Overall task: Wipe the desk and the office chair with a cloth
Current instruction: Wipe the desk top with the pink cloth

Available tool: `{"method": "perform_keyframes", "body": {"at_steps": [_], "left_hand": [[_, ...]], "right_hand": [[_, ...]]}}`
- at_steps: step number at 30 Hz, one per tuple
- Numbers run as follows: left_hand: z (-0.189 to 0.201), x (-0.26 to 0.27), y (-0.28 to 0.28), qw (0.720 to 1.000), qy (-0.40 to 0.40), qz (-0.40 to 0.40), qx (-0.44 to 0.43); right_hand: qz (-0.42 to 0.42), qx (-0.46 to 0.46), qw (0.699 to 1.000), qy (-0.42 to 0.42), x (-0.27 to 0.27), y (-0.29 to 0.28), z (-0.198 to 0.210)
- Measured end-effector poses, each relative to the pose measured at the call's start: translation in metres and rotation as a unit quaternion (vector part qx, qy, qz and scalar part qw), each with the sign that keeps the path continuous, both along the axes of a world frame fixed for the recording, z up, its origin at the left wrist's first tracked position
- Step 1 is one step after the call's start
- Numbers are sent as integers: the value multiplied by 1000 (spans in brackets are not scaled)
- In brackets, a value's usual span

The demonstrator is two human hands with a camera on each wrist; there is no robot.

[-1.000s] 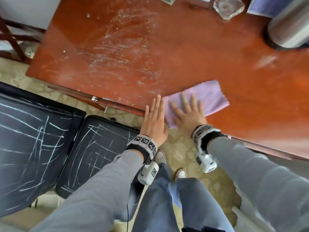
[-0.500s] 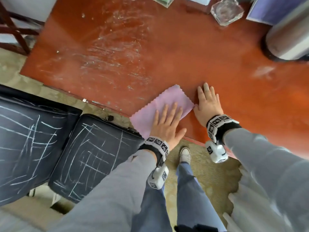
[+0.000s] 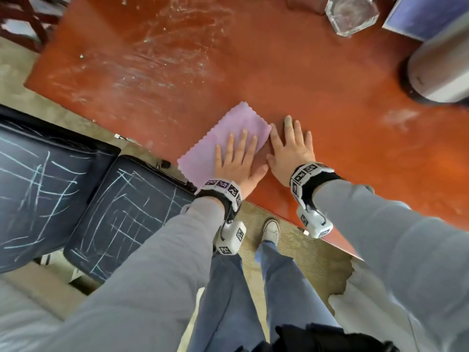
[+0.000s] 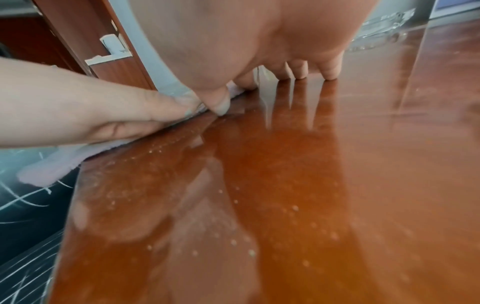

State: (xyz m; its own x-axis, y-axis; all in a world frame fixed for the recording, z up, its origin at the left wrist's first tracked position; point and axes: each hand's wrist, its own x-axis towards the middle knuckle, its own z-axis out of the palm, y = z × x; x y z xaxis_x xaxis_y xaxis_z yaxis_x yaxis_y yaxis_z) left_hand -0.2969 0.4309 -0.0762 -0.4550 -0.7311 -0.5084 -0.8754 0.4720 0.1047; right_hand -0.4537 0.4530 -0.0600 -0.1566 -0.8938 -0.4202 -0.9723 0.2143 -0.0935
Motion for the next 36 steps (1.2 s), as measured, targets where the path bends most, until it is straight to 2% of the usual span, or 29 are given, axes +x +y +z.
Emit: {"method": "perform_keyframes", "body": {"at_steps": [2,6,9,11,13,15,17,20,22,24,26,28,30,32,34,36], "left_hand": [[0,16,-22,1000,7,-4,5],[1,51,-67,991,10,136,9],[2,37,-56,982,20,186,2],[5,19,-31,987,33,160,11],[5,15,-12,997,24,74,19],[4,33,-27,999,16,9,30],[2,67,-72,999,20,29,20],[6,129,-146,988,4,152,15],[4,149,-166,985,-6,171,9],[3,140,-160,985,-1,172,-1],[3,115,-140,992,17,124,7],[4,95,-116,999,34,14,29],[4,94,-104,996,38,-69,36],[2,113,-120,992,37,-114,22],[-3,143,-158,995,44,-93,14],[-2,177,-200,999,31,-22,13]], "right_hand": [[-5,9,1000,12,4,-4,-2],[-11,21,1000,19,8,-8,-3],[-8,25,999,24,11,-17,-2],[-9,24,999,20,14,-29,-1],[-16,25,1000,8,16,-46,1],[-24,41,999,1,19,-65,6],[-30,71,997,5,20,-81,12],[-36,104,994,20,25,-94,17],[-59,121,990,32,33,-97,16],[-90,135,986,35,45,-105,15],[-113,149,982,23,53,-120,16],[-128,172,977,14,53,-136,20],[-140,197,970,17,52,-149,24],[-150,218,964,33,56,-160,26],[-164,237,956,52,65,-168,28],[-166,245,953,68,75,-174,33]]}}
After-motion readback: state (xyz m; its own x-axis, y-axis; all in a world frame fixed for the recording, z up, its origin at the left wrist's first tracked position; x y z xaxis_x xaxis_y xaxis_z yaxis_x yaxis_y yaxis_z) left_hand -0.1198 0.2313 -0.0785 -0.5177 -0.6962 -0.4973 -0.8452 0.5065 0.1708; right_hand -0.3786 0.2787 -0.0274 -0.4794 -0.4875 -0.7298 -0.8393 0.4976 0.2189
